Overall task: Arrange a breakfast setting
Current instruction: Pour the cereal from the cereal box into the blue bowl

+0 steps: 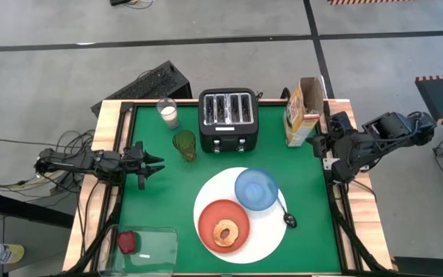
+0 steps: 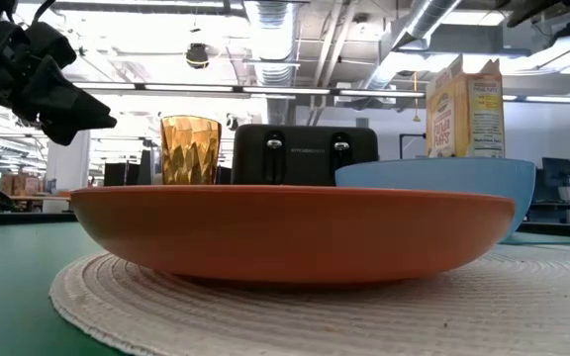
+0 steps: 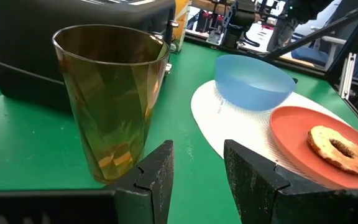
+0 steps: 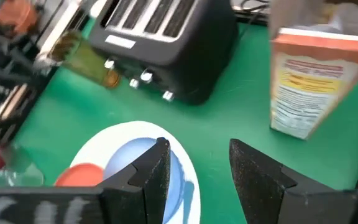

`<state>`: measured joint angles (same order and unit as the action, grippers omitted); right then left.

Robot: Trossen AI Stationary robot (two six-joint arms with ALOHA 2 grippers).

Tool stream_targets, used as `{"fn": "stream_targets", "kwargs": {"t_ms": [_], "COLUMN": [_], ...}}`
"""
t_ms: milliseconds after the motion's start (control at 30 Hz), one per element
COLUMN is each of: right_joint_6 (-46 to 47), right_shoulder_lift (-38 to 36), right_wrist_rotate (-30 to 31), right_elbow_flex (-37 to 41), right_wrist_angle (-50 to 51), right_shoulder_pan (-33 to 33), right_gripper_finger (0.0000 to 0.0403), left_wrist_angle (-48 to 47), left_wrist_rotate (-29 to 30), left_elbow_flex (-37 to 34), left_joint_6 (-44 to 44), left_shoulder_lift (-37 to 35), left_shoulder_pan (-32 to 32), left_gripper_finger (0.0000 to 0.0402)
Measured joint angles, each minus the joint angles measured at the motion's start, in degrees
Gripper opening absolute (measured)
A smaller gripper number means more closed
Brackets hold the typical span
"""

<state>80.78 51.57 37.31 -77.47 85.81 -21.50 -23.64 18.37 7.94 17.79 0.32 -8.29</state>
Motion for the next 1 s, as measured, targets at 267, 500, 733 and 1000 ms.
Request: {"fn": "stream_targets", "kwargs": {"t_ms": [267,500,733,1000], "right_joint_6": [9.6,12.3,10.5,10.2], "right_shoulder_lift": [0.2,0.6,2.5,6.3], "right_wrist_rotate": [0.8,1.1,1.6,1.7], "right_elbow_flex": [0.0,0.0,0.0,0.0], "right_wrist_angle": [3.9,4.2,4.2,4.2], "right_shoulder_pan": [0.0,0.5,3.9,9.2], "right_gripper_finger": [0.0186,0.0202,0.0263,0.0339], "left_wrist_angle": [0.0,0.0,0.0,0.0], "left_wrist_rotate": [0.0,0.0,0.0,0.0], "left_elbow_flex": [0.0,0.0,0.0,0.0], "left_joint_6": [0.0,0.0,0.0,0.0], "left_shoulder_lift": [0.0,0.0,0.0,0.0], "left_shoulder_pan": [0.0,0.0,0.0,0.0], "left_gripper_finger": [0.0128,0.0128,0.0128,0.0128]}}
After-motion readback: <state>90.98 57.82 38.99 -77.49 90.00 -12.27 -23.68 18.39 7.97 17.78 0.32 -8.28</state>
